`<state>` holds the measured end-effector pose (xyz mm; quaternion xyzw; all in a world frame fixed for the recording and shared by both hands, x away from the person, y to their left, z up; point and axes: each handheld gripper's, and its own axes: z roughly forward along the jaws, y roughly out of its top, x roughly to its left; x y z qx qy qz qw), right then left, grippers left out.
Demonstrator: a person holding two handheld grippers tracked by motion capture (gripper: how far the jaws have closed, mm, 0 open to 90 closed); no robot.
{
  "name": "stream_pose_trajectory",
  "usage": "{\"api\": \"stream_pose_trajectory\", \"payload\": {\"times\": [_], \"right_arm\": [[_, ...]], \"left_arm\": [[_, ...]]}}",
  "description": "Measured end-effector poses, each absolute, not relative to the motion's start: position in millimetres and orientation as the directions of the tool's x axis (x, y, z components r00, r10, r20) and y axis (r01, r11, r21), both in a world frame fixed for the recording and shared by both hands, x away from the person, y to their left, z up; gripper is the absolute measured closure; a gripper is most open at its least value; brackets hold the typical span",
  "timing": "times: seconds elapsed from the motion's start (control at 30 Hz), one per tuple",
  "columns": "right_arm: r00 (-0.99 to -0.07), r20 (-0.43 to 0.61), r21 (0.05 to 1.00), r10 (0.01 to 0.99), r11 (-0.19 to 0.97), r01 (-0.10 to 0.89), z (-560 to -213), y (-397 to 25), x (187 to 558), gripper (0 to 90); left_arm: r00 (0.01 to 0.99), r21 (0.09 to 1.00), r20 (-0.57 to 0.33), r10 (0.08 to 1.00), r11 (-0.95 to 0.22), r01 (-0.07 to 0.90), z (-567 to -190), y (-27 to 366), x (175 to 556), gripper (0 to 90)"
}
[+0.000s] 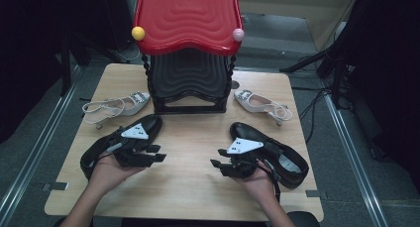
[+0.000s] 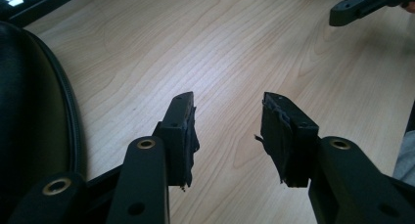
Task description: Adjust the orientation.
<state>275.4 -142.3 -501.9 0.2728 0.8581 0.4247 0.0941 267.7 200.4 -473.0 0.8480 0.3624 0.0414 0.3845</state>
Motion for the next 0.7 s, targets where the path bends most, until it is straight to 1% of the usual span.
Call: {"api": "stream_pose_trajectory", "payload": {"times": [0.07, 0.2, 0.33, 0.5, 0.7], "right_arm": [[-0.834, 0.078, 0.78, 0.546, 0.488, 0.392, -502.8, -140.9, 276.4, 55.4], [-0.835, 0.084, 0.759, 0.544, 0.509, 0.407, -501.9, -137.6, 279.1, 55.9], [-0.838, 0.093, 0.763, 0.538, 0.502, 0.407, -500.6, -135.8, 280.7, 55.5], [-0.843, 0.094, 0.753, 0.529, 0.516, 0.408, -500.5, -131.7, 283.2, 54.5], [-0.848, 0.1, 0.744, 0.52, 0.527, 0.411, -501.2, -127.9, 286.1, 54.3]], "left_arm": [[0.732, 0.688, -0.19, 0.654, -0.443, 0.575, -470.0, 203.9, 265.3, 55.4], [0.714, 0.686, -0.181, 0.676, -0.434, 0.584, -466.9, 211.9, 263.0, 53.2], [0.697, 0.691, -0.181, 0.694, -0.414, 0.592, -463.8, 222.0, 259.2, 52.1], [0.675, 0.697, -0.211, 0.707, -0.376, 0.611, -459.1, 235.5, 256.4, 51.9], [0.651, 0.698, -0.198, 0.732, -0.361, 0.619, -454.2, 250.6, 251.2, 51.5]]}}
